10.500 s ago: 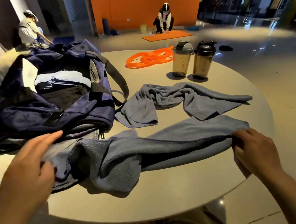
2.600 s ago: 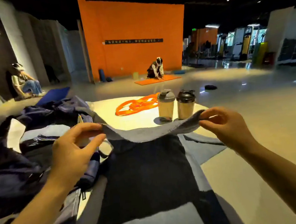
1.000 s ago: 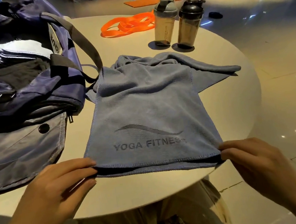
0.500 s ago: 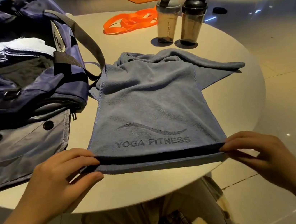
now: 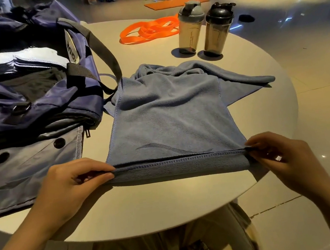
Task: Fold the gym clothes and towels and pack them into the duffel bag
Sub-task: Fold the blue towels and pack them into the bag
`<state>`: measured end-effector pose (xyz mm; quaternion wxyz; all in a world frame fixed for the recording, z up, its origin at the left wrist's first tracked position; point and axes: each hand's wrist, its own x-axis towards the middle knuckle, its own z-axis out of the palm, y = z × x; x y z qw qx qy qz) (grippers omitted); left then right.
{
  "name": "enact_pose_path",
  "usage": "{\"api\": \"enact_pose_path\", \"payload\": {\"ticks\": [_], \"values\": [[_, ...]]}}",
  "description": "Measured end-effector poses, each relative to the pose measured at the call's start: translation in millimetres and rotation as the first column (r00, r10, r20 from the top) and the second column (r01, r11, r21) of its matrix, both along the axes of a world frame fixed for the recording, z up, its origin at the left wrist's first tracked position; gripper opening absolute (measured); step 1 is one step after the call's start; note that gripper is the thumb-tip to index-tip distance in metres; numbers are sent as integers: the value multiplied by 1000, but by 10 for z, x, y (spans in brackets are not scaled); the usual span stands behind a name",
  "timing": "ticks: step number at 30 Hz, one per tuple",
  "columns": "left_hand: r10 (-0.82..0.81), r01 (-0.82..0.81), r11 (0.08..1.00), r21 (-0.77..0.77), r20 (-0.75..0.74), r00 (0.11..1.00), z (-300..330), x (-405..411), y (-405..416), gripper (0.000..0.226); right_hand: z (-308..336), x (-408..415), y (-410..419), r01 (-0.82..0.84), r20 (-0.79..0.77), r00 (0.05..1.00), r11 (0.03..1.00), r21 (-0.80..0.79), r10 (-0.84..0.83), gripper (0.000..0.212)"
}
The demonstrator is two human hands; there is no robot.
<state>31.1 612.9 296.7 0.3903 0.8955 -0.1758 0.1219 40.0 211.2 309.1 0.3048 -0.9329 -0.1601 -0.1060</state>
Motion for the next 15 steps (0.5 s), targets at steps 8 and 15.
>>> {"api": "enact_pose_path", "payload": {"ticks": [8,15], "values": [[14,-14,997,80,-2,1000,567,408,-28,6,539,463,19,139,337,939,969,-206,-63,24],[56,-85,985,-148,-194,979,1791,1098,33,45,1699,1077,160,119,155,977,977,176,-147,5]]}}
